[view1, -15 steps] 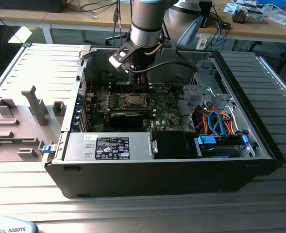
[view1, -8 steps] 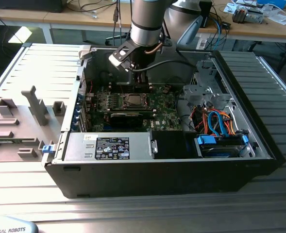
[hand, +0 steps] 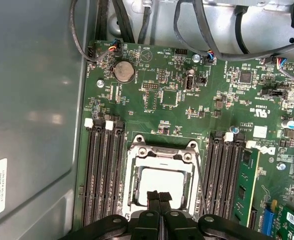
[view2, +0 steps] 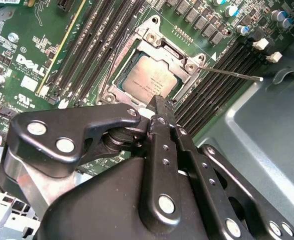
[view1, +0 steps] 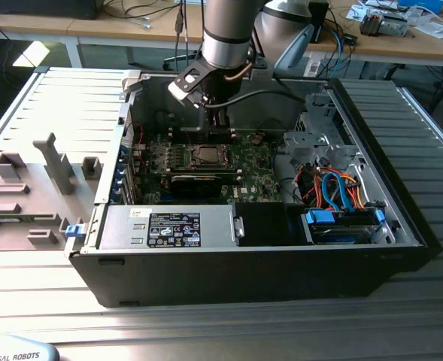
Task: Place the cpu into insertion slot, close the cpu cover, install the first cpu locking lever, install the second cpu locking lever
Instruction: 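Close the cpu cover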
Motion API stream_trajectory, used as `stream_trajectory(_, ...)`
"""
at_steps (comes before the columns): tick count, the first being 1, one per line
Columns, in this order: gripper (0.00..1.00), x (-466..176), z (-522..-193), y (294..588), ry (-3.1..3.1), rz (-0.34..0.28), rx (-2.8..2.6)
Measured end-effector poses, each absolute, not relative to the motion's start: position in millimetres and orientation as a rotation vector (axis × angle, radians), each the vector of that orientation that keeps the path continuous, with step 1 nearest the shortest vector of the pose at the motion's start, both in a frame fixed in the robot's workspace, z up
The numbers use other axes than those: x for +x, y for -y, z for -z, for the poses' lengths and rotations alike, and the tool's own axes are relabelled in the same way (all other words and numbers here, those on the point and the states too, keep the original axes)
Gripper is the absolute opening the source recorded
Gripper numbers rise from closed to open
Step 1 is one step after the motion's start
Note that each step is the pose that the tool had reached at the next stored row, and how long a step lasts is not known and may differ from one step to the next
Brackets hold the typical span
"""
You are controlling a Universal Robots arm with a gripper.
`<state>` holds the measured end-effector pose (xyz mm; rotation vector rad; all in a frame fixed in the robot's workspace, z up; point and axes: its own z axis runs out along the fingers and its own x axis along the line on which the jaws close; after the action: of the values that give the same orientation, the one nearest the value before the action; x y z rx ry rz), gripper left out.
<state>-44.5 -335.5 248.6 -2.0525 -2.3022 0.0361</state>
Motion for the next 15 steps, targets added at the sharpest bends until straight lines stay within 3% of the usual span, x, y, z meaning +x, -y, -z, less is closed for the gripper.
stream_trajectory(15, 0.11, -44.5, -256.6, 335.5, 2.302, -0.036, -2.052)
